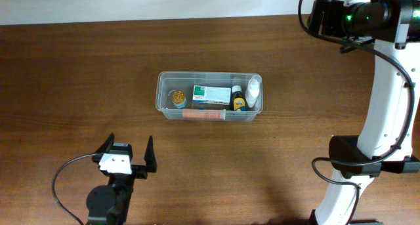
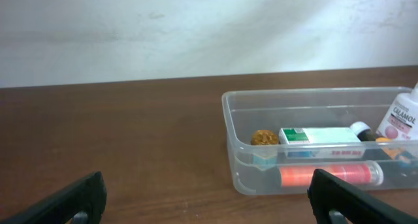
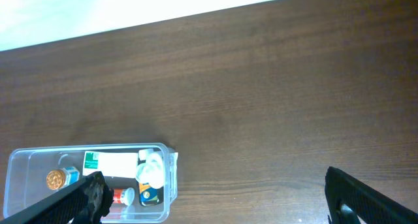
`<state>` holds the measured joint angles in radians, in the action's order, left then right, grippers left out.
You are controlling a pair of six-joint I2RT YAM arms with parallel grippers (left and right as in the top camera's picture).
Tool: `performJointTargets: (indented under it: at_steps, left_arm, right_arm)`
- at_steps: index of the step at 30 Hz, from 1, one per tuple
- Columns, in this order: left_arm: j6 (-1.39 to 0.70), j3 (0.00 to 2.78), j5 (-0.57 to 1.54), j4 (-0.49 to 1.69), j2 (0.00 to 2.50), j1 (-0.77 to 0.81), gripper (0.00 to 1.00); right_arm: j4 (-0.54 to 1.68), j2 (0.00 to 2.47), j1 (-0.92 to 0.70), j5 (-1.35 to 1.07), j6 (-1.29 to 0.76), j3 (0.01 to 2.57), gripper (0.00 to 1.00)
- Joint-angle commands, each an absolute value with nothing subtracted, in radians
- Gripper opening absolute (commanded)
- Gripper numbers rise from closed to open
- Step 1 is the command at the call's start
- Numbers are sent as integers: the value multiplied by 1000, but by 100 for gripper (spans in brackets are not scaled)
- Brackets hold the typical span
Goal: Pack container
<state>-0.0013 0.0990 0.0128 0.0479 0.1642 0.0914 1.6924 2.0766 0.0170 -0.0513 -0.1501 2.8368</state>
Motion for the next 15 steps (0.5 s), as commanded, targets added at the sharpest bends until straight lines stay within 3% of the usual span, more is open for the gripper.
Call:
performJointTargets:
  at_steps: [1, 15]
  left_arm:
    - [-7, 78, 54, 45, 114, 59, 99]
    - [-7, 18, 136, 45, 5, -29, 99]
  right_arm:
    - [1698, 2062, 14, -57, -151, 2848, 98]
    - [1698, 2061, 14, -57, -151, 2848, 98]
